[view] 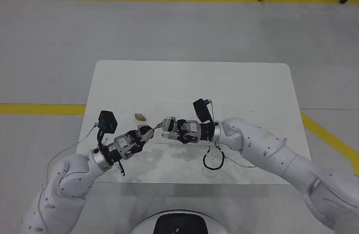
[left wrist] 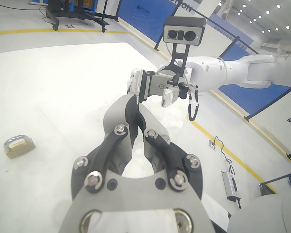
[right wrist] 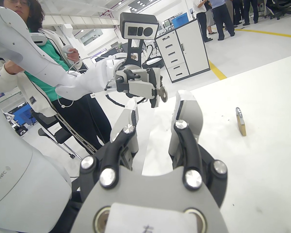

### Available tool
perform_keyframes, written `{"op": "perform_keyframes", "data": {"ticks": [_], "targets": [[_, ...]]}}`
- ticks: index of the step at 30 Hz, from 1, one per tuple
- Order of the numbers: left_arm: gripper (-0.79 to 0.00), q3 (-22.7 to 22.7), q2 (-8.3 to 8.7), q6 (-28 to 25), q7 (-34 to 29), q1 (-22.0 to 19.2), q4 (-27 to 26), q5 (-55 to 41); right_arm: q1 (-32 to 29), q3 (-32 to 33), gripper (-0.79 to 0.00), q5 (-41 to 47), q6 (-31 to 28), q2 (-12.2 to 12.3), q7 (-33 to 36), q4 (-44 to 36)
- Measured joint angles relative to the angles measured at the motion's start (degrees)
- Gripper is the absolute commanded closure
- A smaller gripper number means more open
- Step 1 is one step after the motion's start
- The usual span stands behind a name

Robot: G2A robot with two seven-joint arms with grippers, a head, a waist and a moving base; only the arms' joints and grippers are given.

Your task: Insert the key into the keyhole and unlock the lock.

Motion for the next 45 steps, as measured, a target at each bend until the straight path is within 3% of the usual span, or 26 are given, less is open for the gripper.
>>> {"op": "perform_keyframes", "data": {"ticks": [14,16,19,20,32,33,34,35,45], "targets": [[0.000,0.98,0.42,-0.12,-1.70,0.26,-0.25,1.44,0.42,-0.13,-0.209,2.12,0.00,-0.26,3.42,0.01],[0.000,1.14,0.45,0.02,-1.65,0.22,-0.25,1.59,0.39,-0.25,-0.175,2.37,0.00,-0.37,3.91,0.01],[0.000,1.37,0.50,0.21,-1.56,0.21,-0.32,1.74,0.31,-0.35,-0.015,2.75,0.00,-0.55,4.62,0.06],[0.000,1.42,0.52,0.29,-1.51,0.21,-0.33,1.78,0.27,-0.35,0.000,2.83,0.00,-0.61,4.86,0.11],[0.000,1.54,0.69,1.35,-0.19,0.63,-0.70,1.48,-0.14,-0.17,0.000,2.11,0.00,-0.65,4.89,0.22],[-0.126,1.54,0.71,1.40,-0.18,0.68,-0.77,1.47,-0.17,-0.16,0.000,2.05,0.00,-0.65,4.83,0.22],[-0.554,1.55,0.72,1.46,-0.14,0.74,-0.83,1.46,-0.19,-0.14,0.000,1.98,0.00,-0.64,4.76,0.22],[-0.785,1.57,0.74,1.56,-0.06,0.83,-0.89,1.46,-0.22,-0.11,0.000,1.84,0.00,-0.63,4.66,0.22],[-0.785,-1.32,0.95,3.52,3.70,2.09,-1.20,1.47,-1.31,1.91,0.000,-1.28,0.00,0.58,-0.14,0.95]]}}
